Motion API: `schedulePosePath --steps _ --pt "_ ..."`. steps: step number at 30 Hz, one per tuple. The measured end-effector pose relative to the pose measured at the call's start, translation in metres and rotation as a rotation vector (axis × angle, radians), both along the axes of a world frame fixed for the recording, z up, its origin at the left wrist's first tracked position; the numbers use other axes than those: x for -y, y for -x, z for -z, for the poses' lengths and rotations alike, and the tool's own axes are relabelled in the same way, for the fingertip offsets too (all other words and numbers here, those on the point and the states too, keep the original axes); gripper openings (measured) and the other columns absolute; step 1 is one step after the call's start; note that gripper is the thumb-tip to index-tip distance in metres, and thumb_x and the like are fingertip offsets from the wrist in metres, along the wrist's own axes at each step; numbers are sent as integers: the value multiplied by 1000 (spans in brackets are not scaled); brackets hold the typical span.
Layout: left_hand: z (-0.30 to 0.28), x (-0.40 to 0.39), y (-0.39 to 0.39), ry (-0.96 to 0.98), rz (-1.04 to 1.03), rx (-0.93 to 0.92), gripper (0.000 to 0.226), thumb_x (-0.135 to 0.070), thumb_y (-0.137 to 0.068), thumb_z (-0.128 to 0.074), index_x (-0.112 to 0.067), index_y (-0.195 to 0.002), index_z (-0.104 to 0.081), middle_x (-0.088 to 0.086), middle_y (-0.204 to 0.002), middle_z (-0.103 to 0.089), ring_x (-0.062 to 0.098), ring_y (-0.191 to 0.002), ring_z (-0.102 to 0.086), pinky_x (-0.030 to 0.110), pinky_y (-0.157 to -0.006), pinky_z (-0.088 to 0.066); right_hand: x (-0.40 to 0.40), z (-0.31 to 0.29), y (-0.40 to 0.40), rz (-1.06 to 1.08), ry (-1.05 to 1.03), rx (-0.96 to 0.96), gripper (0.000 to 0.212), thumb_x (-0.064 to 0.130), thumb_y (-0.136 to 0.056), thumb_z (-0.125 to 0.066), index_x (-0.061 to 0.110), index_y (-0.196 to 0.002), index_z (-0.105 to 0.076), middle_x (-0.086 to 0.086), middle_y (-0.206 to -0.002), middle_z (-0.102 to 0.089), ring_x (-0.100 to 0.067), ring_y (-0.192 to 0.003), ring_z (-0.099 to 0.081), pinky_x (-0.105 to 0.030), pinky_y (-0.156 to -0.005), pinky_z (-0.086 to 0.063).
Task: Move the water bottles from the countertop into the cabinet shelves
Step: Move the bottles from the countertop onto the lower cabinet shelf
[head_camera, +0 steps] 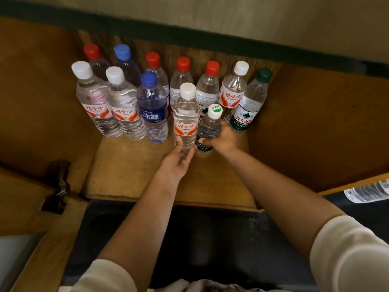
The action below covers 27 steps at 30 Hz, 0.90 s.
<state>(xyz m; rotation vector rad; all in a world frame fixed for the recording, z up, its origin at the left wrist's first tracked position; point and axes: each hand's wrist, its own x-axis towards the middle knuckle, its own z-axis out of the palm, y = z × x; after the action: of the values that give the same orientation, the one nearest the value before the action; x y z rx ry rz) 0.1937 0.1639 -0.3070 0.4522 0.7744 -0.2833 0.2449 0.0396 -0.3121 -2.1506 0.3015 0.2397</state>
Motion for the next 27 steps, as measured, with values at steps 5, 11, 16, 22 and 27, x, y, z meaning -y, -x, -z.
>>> schedulePosePath --steps 5,11,16,22,27 --pt "-6 -2 -10 -1 -12 -23 21 -17 -88 -58 -1 -102 -53 20 -120 -59 30 -115 -57 32 -93 -49 -3 -2 -4 12 0 3 64 15 -66 -80 16 -121 -48 -2 -124 -60 -23 -120 -51 -34 -98 -39" --pt "-12 -4 -22 10 -50 -54 17 -13 -88 -58 -1 -99 -54 22 -125 -57 31 -116 -57 31 -100 -46 -10 -7 -13 -17 95 -2 51 19 -72 -76 15 -117 -52 -4 -120 -61 -25 -116 -53 -27 -86 -38" --pt "-13 -5 -24 -1 -39 -61 41 -15 -87 -58 -3 -125 -48 21 -127 -56 30 -116 -57 27 -93 -49 -11 -10 -14 -48 150 -9 41 20 -74 -74 13 -111 -59 -5 -119 -63 -25 -113 -55 -26 -83 -38" --pt "-13 -7 -24 1 -23 -68 44 -14 -88 -58 -2 -128 -45 22 -127 -56 30 -117 -56 26 -98 -47 -13 -11 -14 -33 125 -30 43 20 -74 -75 14 -113 -57 -4 -120 -62 -24 -115 -53 -27 -87 -39" --pt "-11 -15 -26 -5 -20 -71 44 -15 -89 -57 -2 -129 -46 21 -128 -56 30 -118 -56 24 -98 -46 -17 -13 -14 -46 80 -29 43 17 -73 -76 14 -112 -59 -4 -120 -62 -24 -115 -53 -25 -84 -35"
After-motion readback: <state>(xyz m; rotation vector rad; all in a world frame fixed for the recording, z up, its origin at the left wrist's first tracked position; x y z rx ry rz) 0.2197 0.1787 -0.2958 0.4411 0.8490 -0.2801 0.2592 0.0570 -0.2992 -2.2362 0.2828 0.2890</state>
